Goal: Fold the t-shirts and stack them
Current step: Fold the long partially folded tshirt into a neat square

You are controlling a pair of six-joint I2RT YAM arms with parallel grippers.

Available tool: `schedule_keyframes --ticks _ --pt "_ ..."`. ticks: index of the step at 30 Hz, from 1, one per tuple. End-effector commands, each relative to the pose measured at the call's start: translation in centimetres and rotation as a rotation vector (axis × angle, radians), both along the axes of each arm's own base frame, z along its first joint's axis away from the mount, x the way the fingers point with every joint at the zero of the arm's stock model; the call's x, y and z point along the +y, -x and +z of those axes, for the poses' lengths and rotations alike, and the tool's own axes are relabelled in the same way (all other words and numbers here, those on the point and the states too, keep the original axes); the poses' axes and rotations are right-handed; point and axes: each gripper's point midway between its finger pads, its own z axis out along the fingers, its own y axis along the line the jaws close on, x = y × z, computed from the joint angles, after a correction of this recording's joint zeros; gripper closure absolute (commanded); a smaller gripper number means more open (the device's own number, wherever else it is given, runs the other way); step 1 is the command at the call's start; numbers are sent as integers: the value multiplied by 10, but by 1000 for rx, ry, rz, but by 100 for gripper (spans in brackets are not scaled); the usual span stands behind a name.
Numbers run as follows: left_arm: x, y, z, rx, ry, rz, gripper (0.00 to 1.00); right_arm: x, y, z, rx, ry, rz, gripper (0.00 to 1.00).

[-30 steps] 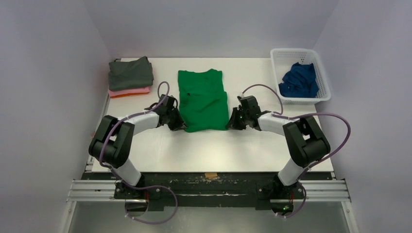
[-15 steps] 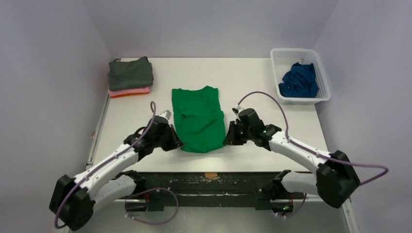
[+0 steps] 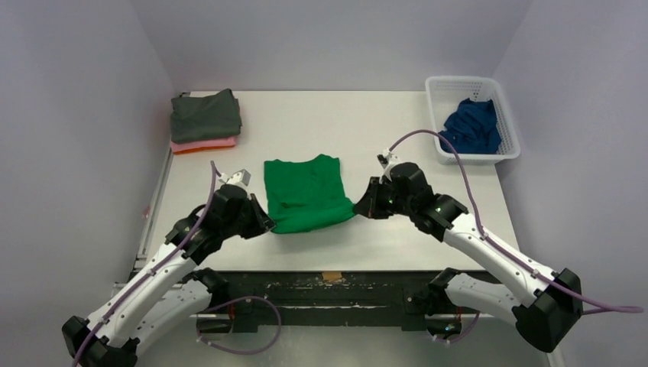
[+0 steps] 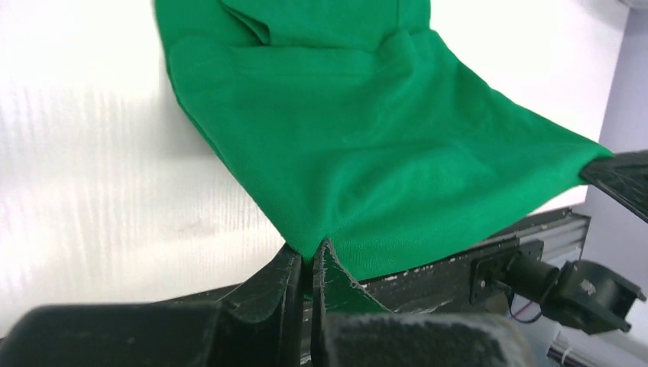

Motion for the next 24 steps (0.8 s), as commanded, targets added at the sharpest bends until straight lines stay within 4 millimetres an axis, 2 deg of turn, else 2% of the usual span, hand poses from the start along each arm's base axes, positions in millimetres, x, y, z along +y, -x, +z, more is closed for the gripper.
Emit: schedule_keyframes --ticks 1,6,8,10,12,16,21,24 --pt "17 -34 22 -55 -34 109 100 10 -38 44 -105 -21 -66 100" --pt "22 -77 30 -49 14 138 100 20 -79 61 -123 -28 -73 100" --pt "21 -93 38 -55 4 126 100 17 -97 61 -118 -27 -90 100" --pt "24 -112 36 -23 -14 143 100 13 -117 59 -110 -34 -105 100" --pt "31 -131 39 -15 -28 179 100 13 -136 53 -90 -41 -102 100" --pt "48 -165 27 42 -58 247 100 8 -176 41 -87 8 -146 100" --pt "50 -206 14 85 -71 253 100 7 -219 23 -65 18 -181 100" --pt "52 -225 -1 131 -90 272 100 9 -244 7 -37 24 -186 100"
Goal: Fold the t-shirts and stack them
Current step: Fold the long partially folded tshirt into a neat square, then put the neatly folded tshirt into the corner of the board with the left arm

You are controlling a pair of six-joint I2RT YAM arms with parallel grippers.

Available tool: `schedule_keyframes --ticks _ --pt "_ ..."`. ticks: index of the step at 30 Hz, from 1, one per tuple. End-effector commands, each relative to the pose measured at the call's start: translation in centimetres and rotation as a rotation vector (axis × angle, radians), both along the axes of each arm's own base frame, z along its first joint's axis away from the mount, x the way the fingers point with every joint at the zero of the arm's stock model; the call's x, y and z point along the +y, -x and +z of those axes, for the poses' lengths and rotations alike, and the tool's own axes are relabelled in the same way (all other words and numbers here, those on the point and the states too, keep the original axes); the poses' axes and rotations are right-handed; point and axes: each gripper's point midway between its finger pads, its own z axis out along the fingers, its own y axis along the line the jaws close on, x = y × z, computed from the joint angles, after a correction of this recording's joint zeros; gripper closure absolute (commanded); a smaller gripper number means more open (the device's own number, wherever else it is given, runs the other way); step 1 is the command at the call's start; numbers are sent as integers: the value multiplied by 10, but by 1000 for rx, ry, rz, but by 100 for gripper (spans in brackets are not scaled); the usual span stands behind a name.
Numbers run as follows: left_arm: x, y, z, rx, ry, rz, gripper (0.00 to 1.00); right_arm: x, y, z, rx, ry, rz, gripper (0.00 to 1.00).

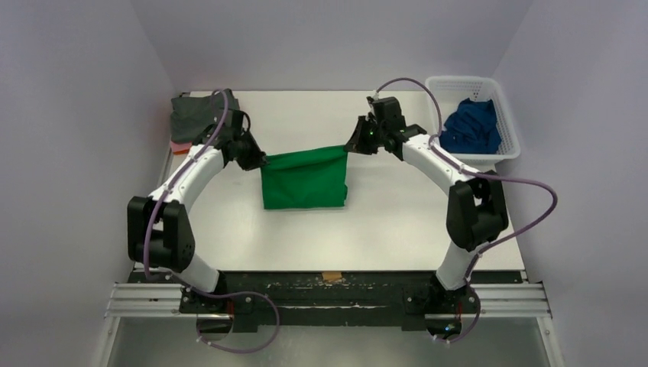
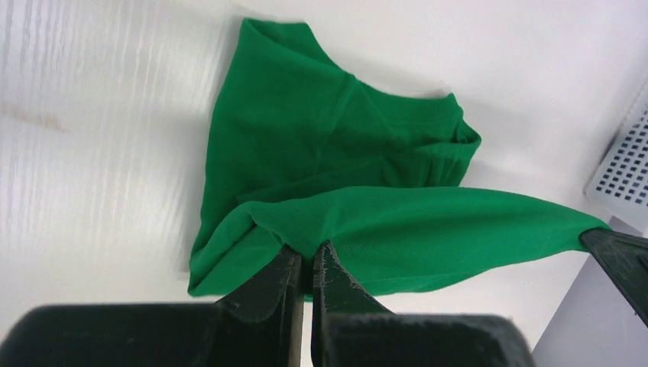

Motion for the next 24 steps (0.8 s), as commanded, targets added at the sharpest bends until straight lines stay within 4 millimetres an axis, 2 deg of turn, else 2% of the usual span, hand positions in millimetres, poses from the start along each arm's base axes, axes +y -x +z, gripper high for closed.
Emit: schedule_keyframes --ticks 1,5,7,8,9,11,12,13,14,15,16,19,24 --pt "13 -35 -2 -10 -44 30 100 -3 -49 8 -68 -5 -19 100" --pt "16 -56 -21 28 -62 51 99 2 -75 -21 -32 3 -21 100" --pt "20 -69 -25 40 -75 64 88 -2 -90 -30 -25 16 -61 98" --pt "22 -74 -27 50 -77 69 78 -4 -99 -34 -22 15 -73 90" --pt "23 -82 -27 58 -76 72 62 -3 -108 -33 -31 9 -73 81" --pt "25 -93 -17 63 -68 68 37 -3 -124 -28 -42 14 -76 63" --pt "26 -96 -8 59 -70 68 25 -2 -129 -23 -45 22 -72 44" --pt "27 -96 0 44 -77 65 16 -3 -130 -17 -53 34 -64 31" --pt "26 -94 7 26 -77 62 8 -6 -129 -12 -60 51 -69 21" --pt "26 -92 13 -7 -70 57 2 -9 -126 -8 -68 59 -72 9" --pt "24 -87 16 -31 -62 44 0 -10 -119 -5 -76 56 -71 5" --pt "21 -62 7 -39 -47 0 0 -15 -89 0 -93 31 -51 2" --pt "17 -29 -34 43 -55 -109 0 -18 -12 -18 -63 -16 22 1"
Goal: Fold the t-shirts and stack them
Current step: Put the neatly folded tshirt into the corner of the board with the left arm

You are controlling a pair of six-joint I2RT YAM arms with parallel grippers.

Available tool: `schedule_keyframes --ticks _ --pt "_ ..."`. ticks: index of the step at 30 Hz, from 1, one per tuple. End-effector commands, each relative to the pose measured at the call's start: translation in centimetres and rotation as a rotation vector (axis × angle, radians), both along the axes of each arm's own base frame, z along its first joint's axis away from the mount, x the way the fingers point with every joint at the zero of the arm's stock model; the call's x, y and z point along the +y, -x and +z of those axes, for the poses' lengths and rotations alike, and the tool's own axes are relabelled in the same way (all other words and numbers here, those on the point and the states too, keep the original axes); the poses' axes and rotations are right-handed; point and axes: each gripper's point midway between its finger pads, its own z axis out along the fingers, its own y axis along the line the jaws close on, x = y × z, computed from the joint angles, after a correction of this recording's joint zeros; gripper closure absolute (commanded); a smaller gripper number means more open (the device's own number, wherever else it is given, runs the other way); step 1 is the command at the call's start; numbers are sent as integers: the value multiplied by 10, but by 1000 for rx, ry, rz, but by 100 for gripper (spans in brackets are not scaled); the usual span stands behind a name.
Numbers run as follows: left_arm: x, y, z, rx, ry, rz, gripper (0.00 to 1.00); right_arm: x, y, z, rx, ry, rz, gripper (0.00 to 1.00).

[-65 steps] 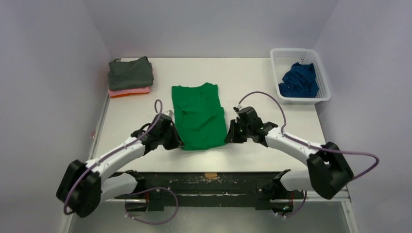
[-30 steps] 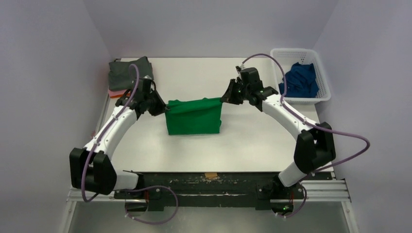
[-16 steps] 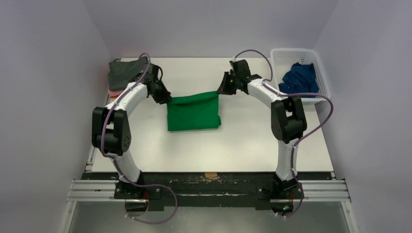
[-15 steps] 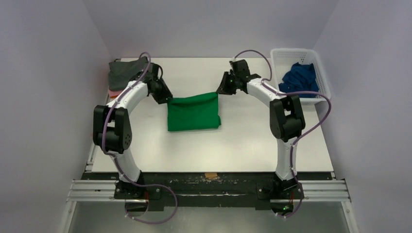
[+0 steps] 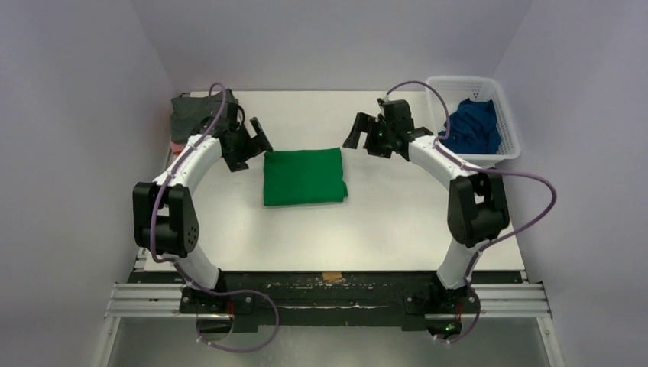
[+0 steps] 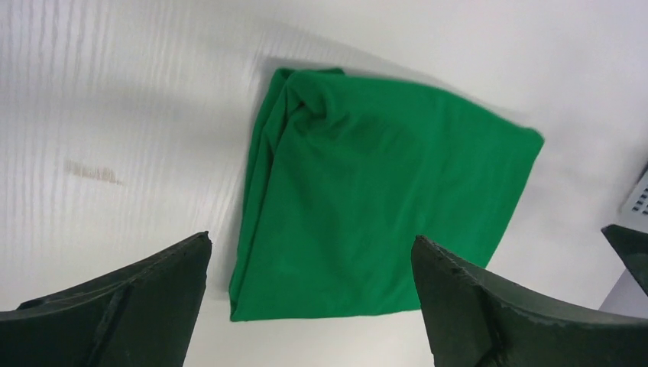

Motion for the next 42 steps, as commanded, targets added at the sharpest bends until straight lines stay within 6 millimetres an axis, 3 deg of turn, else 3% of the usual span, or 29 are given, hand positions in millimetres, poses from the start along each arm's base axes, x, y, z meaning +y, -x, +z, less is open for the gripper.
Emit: schedule_keyframes --ticks 1,4,7,12,15,17,19,20,22,27,29,33,42 --pt "-9 18 -29 36 10 -146 0 9 51 13 -62 -67 90 1" --pt "-28 19 -45 66 92 -252 0 5 84 8 -55 -89 116 1" --pt "-30 15 -68 145 98 -265 0 -6 105 14 -66 -77 104 1" --pt "-41 18 -100 242 151 -278 0 -30 122 47 -155 -21 45 1" --pt "-54 21 -112 283 156 -307 8 -36 134 68 -221 -35 44 1" --pt "-66 21 -112 285 164 -334 20 -39 142 75 -242 -42 39 1" --pt "-72 20 -114 288 134 -330 40 -45 147 80 -257 -34 22 1" --pt "-71 18 -114 289 101 -318 56 -47 149 83 -263 -30 17 1" --pt "-66 17 -115 307 27 -295 99 -51 153 86 -277 -24 8 1" --pt "-32 -13 -92 240 -284 -254 100 -60 157 89 -305 -6 -17 1" --pt "-28 -29 -80 185 -329 -268 100 -62 156 88 -313 5 -22 1" --pt "-7 -58 -47 111 -502 -243 100 -66 152 85 -325 31 -41 1" --pt "30 -109 27 -18 -686 -216 100 -76 140 83 -365 76 -90 1"
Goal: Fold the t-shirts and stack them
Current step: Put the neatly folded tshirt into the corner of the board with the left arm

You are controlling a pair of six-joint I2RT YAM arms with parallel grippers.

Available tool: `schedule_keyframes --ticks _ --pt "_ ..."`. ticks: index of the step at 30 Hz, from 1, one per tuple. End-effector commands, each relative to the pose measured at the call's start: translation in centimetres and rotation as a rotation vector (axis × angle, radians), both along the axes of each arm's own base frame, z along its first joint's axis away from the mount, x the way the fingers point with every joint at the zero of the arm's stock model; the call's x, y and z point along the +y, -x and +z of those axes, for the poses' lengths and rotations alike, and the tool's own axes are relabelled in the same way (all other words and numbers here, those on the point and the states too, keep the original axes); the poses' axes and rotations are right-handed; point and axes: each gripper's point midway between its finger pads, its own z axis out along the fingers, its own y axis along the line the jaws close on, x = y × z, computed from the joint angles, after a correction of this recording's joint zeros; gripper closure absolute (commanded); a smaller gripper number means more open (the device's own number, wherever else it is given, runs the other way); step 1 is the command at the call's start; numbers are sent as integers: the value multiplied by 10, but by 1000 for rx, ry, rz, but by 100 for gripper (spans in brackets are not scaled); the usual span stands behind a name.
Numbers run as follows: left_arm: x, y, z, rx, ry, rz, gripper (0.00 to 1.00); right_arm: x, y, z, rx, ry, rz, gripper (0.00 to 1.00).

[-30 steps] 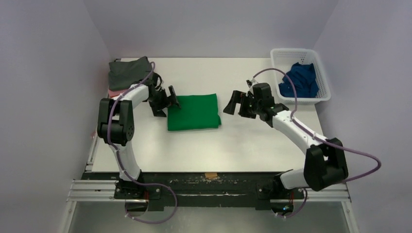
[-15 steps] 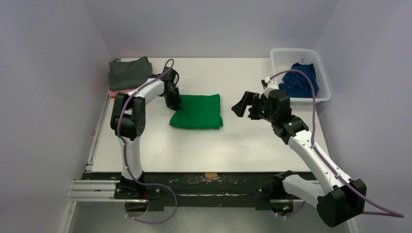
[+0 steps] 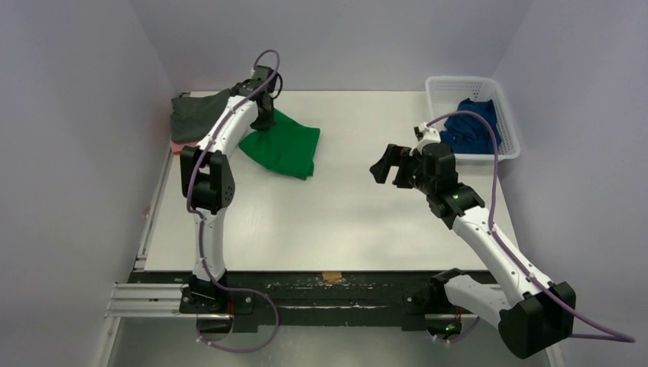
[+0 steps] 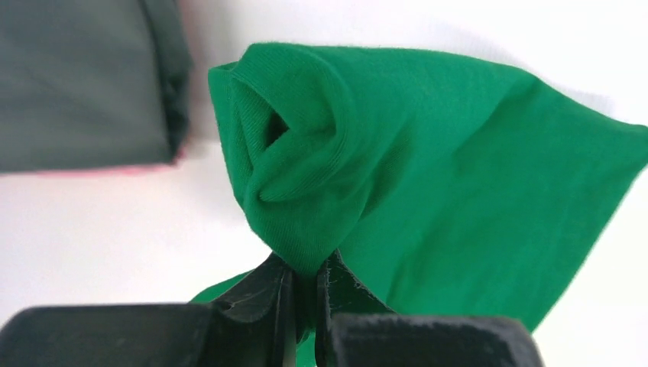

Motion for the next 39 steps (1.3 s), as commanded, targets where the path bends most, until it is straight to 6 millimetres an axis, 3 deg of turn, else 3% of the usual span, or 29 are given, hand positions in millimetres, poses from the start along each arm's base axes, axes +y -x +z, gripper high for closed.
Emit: schedule_keyframes --ticks 1,12,23,26,33,39 --pt "38 -23 48 -80 -137 18 100 -9 -12 5 -70 29 -45 1" --pt "75 -60 147 -332 -101 -22 100 -14 -22 1 -83 63 -76 1" --pt "126 -51 224 -501 -83 12 100 -10 -30 -12 -42 73 -67 1" --pt "128 -51 238 -542 -36 2 100 -9 -29 -13 -35 75 -58 1" --pt "156 -44 248 -567 -4 37 100 -11 -30 -14 -30 74 -76 1" --pt "183 -60 216 -520 -8 44 100 -12 -34 -23 1 93 -87 1"
